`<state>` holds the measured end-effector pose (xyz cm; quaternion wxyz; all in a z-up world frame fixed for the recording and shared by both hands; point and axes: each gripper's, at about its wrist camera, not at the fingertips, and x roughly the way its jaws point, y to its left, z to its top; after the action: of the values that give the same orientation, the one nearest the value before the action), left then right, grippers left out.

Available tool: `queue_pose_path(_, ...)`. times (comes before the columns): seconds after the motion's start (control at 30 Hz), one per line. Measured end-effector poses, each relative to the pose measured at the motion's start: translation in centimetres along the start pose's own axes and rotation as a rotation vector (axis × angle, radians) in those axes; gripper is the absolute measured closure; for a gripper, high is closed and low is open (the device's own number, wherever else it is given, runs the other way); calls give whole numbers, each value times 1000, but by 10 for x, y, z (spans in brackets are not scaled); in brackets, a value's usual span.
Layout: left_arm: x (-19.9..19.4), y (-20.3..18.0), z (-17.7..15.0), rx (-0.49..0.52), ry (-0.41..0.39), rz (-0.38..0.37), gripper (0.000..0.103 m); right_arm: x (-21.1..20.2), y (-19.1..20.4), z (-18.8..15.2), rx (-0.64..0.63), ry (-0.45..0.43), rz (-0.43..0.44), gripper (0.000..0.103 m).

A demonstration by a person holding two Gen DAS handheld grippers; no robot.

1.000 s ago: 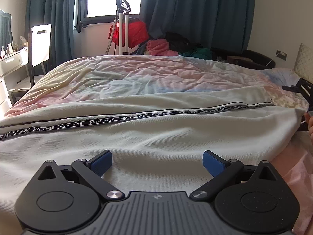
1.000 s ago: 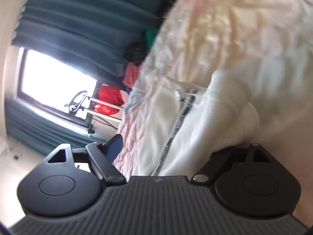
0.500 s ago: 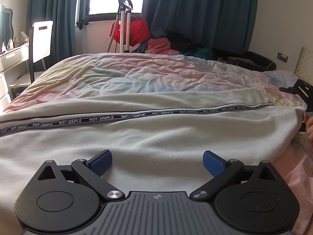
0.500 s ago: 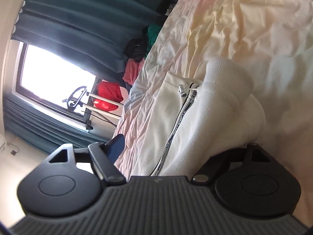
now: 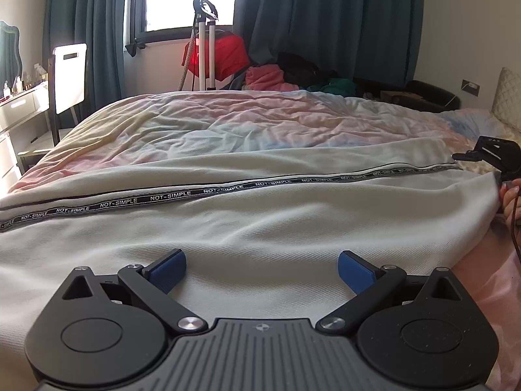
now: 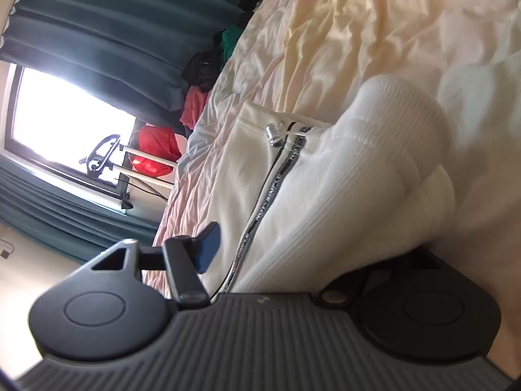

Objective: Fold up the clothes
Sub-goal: 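Lift the gripped cream pant cuffs up off the bed with the right tool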

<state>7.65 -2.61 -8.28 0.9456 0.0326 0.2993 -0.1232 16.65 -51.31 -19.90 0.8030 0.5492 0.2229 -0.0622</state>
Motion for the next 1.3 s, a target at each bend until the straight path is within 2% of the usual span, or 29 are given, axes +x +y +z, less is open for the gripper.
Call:
queue_pose_path(0.03,0,-1,0,2,-2,-1,1,1,-2,1,10,-3,-14,61)
queue_pose_path(0.07,1,-2,0,5,-3,-5,0,1,-4,2,36,-3,-18,75)
queue_pose_path(0.1,2,-3,-1,12,-3,-5,0,0,-7,3,61,-2,-22,83)
queue_pose_path(0.23,6,-8,-2,47,0,5,0,-7,-7,6,73,-15,-37,89)
queue_pose_path(0.37,2,-11,-1,62,-12,-1,0,-21,-3,11,81,-74,-21,92)
queue_pose_path(0.57,-21,-10,9,-7,-65,-55,0,-44,-7,24,107,-161,11,95)
queue_pose_path(0.63,-32,-9,15,-30,-108,-66,0,-53,-10,28,112,-191,13,95)
queue_pose_path(0.73,-45,-4,24,-72,-168,-49,0,-55,-21,25,110,-182,-14,95)
queue_pose_path(0.8,-48,3,30,-84,-192,3,0,-56,-29,23,109,-175,-31,95)
queue_pose_path(0.93,-38,23,37,-106,-143,182,0,-57,-41,19,111,-167,-59,95)
queue_pose_path(1.07,-25,46,30,-130,-62,321,0,-57,-29,16,17,-184,-94,95)
queue_pose_path(1.17,-12,59,18,-149,55,362,1,-56,-23,15,-37,-189,-127,95)
queue_pose_path(1.3,-4,72,1,-182,136,336,1,-55,-15,12,-101,-194,-171,95)
